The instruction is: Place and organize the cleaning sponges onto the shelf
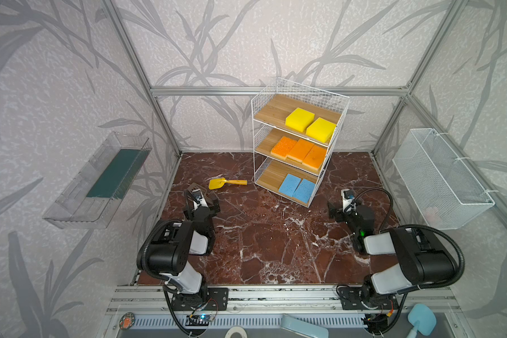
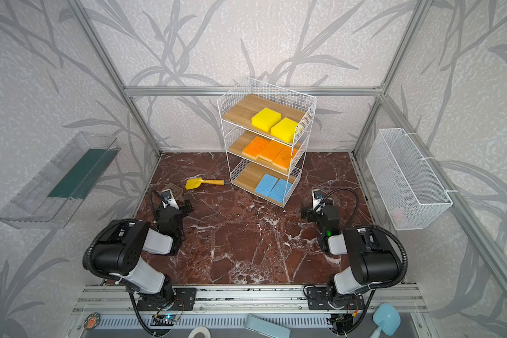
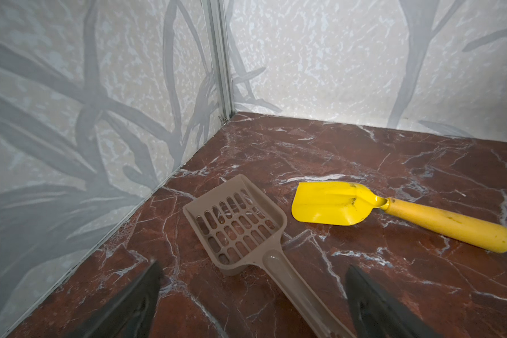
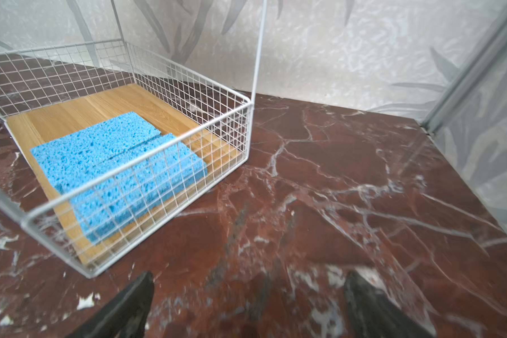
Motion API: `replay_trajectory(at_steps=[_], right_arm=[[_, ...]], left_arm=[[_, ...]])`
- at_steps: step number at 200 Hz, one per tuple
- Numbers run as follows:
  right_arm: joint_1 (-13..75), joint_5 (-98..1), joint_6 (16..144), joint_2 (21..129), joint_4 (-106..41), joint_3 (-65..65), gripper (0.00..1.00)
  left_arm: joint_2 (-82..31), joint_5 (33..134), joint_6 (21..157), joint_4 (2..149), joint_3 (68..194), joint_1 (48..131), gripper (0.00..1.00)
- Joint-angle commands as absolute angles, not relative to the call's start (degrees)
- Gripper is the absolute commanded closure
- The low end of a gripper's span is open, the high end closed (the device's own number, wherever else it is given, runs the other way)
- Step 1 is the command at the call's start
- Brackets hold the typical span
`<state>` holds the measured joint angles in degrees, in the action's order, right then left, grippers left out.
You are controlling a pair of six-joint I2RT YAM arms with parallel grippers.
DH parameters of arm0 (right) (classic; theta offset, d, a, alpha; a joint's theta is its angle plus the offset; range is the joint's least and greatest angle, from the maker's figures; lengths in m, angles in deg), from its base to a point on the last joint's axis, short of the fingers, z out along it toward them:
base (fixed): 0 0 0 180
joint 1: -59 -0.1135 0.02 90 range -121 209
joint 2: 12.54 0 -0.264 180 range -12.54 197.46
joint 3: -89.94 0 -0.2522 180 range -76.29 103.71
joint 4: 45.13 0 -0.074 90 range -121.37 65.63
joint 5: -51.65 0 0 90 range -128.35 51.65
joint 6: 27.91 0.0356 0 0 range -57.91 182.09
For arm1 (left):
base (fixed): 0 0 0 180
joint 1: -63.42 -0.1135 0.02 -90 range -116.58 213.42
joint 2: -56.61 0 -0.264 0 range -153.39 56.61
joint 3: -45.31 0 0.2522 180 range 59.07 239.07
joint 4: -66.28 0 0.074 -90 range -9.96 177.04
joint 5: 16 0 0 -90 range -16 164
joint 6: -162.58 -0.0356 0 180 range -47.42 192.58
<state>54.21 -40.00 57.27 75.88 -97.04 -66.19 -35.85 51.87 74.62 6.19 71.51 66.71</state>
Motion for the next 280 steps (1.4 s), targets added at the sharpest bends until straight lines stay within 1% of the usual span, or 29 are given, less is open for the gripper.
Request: replay_trajectory(at_steps=[1,10,35,42,52,59,67,72,84,105,117,132,144,150,156,183,199,209,224,246,266,272,280], right_arm=[[54.0,-32.8,59.5,80.1,-109.9,-66.1,0.01],[53.9,-32.6,59.5,80.0,-107.0,-64.6,0.01],[53.8,-32.8,59.7,74.2,-93.8,-62.0,0.01],[53.8,-33.2,59.7,74.1,-92.4,-61.1,0.01],[53.5,-37.8,57.6,76.0,-91.3,-59.0,0.01],[52.9,-42.2,55.3,77.3,-87.6,-56.4,0.01],[52.8,-40.2,55.6,77.1,-86.0,-55.3,0.01],[52.6,-36.7,56.5,76.5,-85.5,-55.4,0.01],[52.2,-34.1,57.3,74.5,-86.8,-57.6,0.01],[52.2,-32.9,57.6,75.5,-98.2,-63.2,0.01],[52.2,-32.6,57.7,76.4,-101.1,-64.1,0.01],[52.2,-32.7,57.5,76.5,-99.2,-62.8,0.01],[52.2,-32.9,57.5,75.8,-96.2,-61.7,0.01],[52.2,-32.9,57.6,75.3,-94.8,-61.4,0.01],[52.2,-32.9,57.6,74.9,-93.6,-61.1,0.01],[52.2,-33.0,57.6,75.2,-89.4,-58.6,0.01],[52.1,-32.7,57.6,74.7,-90.4,-59.6,0.01],[52.1,-32.2,57.8,74.8,-95.3,-62.3,0.01],[52.1,-32.0,57.7,76.2,-101.7,-64.6,0.01],[52.1,-32.4,57.5,77.0,-99.2,-62.4,0.01],[52.1,-33.2,57.4,75.3,-94.7,-61.3,0.01],[52.1,-35.1,56.8,75.1,-92.5,-60.2,0.01],[52.0,-40.3,54.4,75.4,-87.2,-57.1,0.01]], left_arm=[[-36.1,52.7,73.8,0.9,69.9,66.8,0.01],[-36.3,52.6,73.6,1.2,70.2,66.8,0.01],[-36.3,52.4,73.4,1.8,70.7,66.9,0.01],[-36.2,52.3,73.2,2.8,71.2,66.9,0.01],[-35.6,52.1,73.1,5.5,72.3,67.2,0.01],[-35.3,52.1,73.0,8.1,73.5,67.3,0.01],[-34.9,51.9,72.9,11.8,75.3,67.4,0.01],[-34.6,51.6,73.0,14.9,76.7,67.5,0.01],[-34.3,51.2,73.5,20.2,78.8,67.3,0.01],[-34.8,50.5,73.2,15.6,76.9,67.5,0.01],[-34.6,50.0,73.5,13.8,75.8,67.5,0.01],[-35.0,49.9,73.3,13.5,76.2,67.5,0.01],[-34.3,50.1,74.1,21.7,79.9,67.1,0.01],[-33.8,52.3,75.4,22.5,79.6,66.0,0.01],[-33.8,52.1,75.8,23.8,80.3,65.5,0.01],[-33.8,52.3,75.8,23.1,79.9,65.4,0.01],[-33.7,51.2,75.3,19.1,77.6,66.1,0.01],[-34.0,50.7,75.4,10.7,73.4,66.3,0.01],[-36.7,53.6,74.6,-1.2,69.0,66.2,0.01],[-35.1,50.9,73.7,8.6,73.6,67.1,0.01],[-34.7,50.3,73.7,15.3,76.8,67.2,0.01],[-34.5,50.2,73.8,17.3,77.7,67.3,0.01],[-34.4,49.9,74.0,20.3,79.2,67.2,0.01]])
